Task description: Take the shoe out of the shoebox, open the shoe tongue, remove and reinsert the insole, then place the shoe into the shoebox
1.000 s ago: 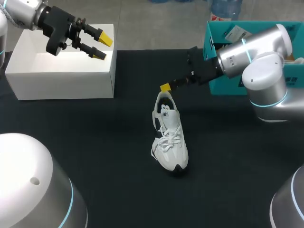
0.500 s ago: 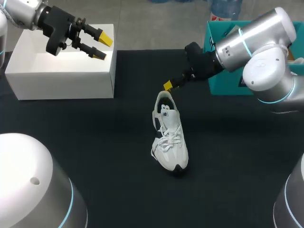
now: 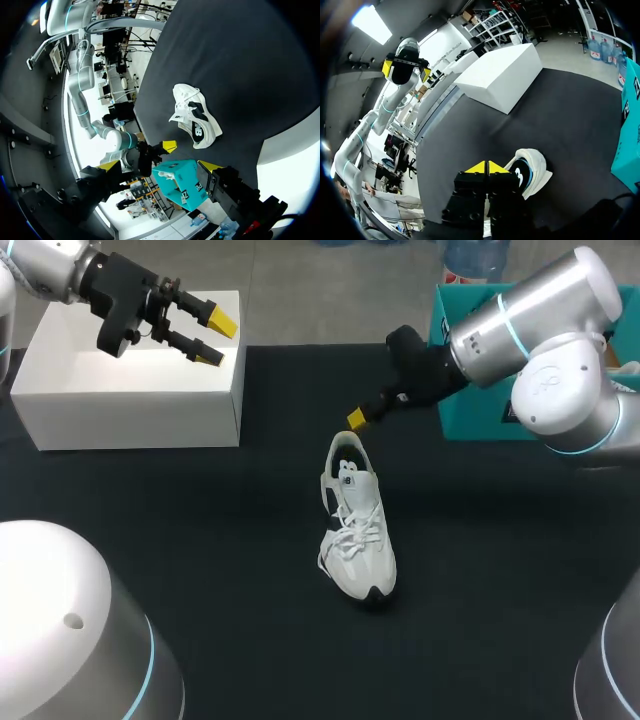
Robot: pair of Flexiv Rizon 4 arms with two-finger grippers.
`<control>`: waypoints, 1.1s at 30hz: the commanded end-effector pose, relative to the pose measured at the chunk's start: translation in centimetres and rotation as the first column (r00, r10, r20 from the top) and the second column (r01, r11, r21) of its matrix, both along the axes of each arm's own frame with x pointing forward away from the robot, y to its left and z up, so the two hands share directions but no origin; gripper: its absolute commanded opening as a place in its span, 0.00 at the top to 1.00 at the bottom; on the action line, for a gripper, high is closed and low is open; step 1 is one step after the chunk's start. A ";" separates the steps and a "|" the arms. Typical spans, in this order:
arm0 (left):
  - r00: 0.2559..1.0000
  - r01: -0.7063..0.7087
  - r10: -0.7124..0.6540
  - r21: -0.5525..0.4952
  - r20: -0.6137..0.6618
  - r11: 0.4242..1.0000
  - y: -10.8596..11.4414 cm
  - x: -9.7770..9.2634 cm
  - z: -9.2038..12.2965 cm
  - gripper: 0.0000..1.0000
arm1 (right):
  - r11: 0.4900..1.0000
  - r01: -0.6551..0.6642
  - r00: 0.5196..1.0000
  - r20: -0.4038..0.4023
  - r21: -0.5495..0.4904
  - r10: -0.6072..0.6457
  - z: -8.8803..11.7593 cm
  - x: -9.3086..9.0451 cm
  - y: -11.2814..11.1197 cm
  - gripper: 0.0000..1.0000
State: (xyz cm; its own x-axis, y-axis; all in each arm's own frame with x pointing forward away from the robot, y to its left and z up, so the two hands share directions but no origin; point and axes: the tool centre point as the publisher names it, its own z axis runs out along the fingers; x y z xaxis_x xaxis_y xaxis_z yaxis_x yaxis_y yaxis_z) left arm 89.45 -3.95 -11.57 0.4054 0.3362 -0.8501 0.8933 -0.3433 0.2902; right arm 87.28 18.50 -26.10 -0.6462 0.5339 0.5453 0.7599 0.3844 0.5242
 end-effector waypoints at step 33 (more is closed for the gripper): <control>1.000 0.001 -0.001 0.004 0.001 1.000 0.0 0.0 0.0 0.00 | 0.791 0.205 0.941 -0.106 -0.577 -0.322 -2.3 -1.4 0.0 1.00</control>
State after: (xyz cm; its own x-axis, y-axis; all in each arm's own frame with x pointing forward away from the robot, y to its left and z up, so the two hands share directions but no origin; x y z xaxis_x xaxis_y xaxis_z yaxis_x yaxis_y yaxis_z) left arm 89.45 -3.95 -11.57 0.4054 0.3362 -0.8501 0.8932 -0.3433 0.2903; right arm 85.99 18.36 -28.55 -0.3546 0.9049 0.2355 0.9345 0.3345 0.1217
